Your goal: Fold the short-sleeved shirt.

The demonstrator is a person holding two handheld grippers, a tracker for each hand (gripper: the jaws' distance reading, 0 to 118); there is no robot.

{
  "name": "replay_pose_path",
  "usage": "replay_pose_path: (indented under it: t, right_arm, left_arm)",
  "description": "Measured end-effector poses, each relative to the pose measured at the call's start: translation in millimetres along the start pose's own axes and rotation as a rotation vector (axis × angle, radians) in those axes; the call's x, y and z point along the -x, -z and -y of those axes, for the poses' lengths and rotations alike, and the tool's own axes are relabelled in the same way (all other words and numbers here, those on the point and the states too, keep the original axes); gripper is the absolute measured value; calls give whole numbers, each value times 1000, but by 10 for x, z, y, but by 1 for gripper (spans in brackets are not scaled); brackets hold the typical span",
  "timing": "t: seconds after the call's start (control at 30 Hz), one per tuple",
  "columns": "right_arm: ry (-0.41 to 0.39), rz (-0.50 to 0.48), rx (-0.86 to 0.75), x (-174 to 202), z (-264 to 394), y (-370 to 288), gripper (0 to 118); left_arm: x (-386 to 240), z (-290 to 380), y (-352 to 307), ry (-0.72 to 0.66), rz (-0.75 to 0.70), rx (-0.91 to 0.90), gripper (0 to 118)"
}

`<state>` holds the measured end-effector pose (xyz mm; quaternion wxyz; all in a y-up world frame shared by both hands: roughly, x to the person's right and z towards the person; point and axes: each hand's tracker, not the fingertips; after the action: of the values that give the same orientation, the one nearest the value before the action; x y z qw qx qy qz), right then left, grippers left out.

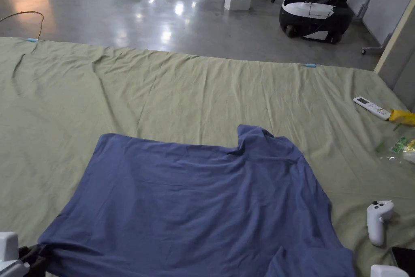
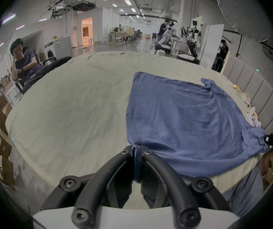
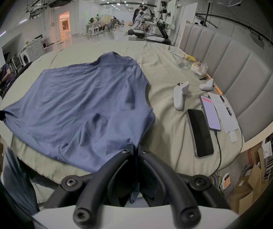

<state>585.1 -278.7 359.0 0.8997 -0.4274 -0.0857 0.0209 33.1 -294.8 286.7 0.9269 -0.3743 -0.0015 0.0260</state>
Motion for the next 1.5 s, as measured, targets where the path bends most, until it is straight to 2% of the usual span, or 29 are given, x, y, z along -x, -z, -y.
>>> replay_pose_path:
  t: [0.4, 0.67, 0.93, 1.17, 1.23, 1.3, 1.33, 1.37, 1.43, 1.5]
  right_arm:
    - [79, -28, -103, -98, -914, 245, 5]
    - [127, -39, -96, -170, -1521, 872, 5]
    - [109, -50, 30, -98, -1656, 1726, 5]
    - [81, -25, 47, -86, -1594, 1994, 5]
    - [60, -13, 20, -69, -1576, 1954, 12]
    - [49, 10, -18, -56, -1559, 1868, 37]
    - [57, 4, -53, -56, -1547, 1803, 49]
    - [70, -6, -98, -51, -1535, 1730, 64]
    - [76, -20, -189, -20, -1506, 1574, 68]
    - [60, 7, -284, 65, -1476, 1383, 69]
  left_arm:
    - [-27, -652, 340, -12, -16, -71, 8]
    - [-51, -1159, 876, -26, -44, -67, 8]
    - [-138, -1413, 1574, -13, -75, 25, 8]
    - [-228, -1491, 1920, 56, -57, 76, 8]
    - [-252, -1504, 1911, 70, -57, 68, 8]
    - [-249, -1498, 1907, 81, -63, 51, 11]
    - [-259, -1501, 1872, 80, -64, 37, 17]
    - [-259, -1496, 1821, 80, -64, 23, 31]
    - [-269, -1472, 1706, 76, -53, -13, 53]
    - [-297, -1464, 1568, 74, -39, -68, 55]
